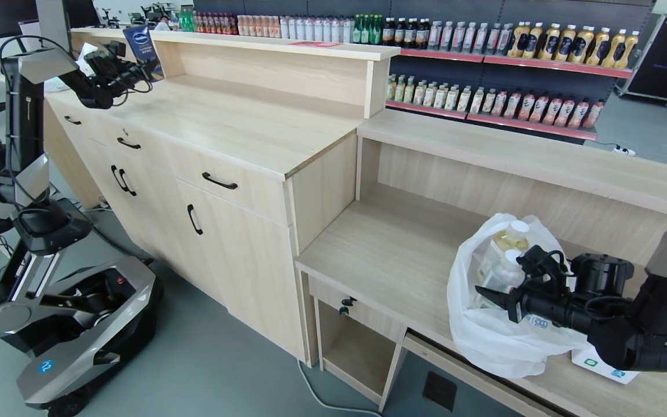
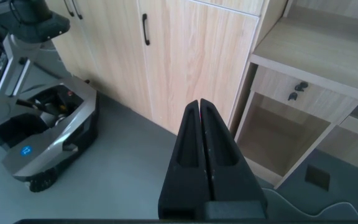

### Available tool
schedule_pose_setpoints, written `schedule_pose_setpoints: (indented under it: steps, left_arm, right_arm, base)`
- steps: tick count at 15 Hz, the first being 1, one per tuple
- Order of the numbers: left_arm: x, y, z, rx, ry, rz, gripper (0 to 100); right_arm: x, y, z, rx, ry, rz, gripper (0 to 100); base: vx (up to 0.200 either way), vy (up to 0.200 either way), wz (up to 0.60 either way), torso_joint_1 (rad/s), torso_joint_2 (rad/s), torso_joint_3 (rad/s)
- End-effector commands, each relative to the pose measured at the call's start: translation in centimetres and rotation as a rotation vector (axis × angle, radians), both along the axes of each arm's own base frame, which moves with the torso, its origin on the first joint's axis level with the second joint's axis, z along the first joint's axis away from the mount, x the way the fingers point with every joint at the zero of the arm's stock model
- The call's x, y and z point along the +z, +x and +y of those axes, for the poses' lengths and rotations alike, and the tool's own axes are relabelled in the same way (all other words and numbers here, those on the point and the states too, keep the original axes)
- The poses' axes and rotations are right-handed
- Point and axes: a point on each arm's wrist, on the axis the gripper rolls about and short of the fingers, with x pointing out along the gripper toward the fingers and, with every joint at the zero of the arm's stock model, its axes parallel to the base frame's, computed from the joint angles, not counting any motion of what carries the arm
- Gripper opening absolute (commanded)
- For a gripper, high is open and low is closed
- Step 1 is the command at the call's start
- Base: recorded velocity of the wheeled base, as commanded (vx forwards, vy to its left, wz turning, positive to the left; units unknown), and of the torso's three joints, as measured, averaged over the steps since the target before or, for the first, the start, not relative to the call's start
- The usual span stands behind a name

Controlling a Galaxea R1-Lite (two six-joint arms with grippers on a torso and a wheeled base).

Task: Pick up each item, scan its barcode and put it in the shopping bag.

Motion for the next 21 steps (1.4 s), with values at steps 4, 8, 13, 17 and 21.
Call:
schedule_pose_setpoints:
  steps: [4,8,13,17,21]
  left_arm:
    - [0.0,0.0,0.0,0.000,0.000,0.000,0]
    - [0.0,0.0,0.0,0.000,0.000,0.000,0]
    - [0.0,0.0,0.0,0.000,0.000,0.000,0]
    - [0.0,0.0,0.0,0.000,0.000,0.000,0]
    - [0.0,0.0,0.0,0.000,0.000,0.000,0]
  right_arm:
    - [0.7,-0.6,-0.6,-0.012,0.006,0.000,100]
    - [1.6,-1.0,-1.1,0.009,0.025,0.017,100]
    - [7.0,-3.2,-1.4,0.003,0.025,-0.030,100]
    - [14.5,-11.5,-2.1,-0.111,0.113,-0.005,100]
    - [17.3,-16.9,-2.4,-0.194,0.074,-0.082,100]
  base:
    - [0.000,0.000,0.00,0.000,0.00,0.000]
    - [0.000,0.000,0.00,0.000,0.00,0.000]
    - [0.000,0.000,0.00,0.000,0.00,0.000]
    - [0.000,0.000,0.00,0.000,0.00,0.000]
    - [0.000,0.000,0.00,0.000,0.00,0.000]
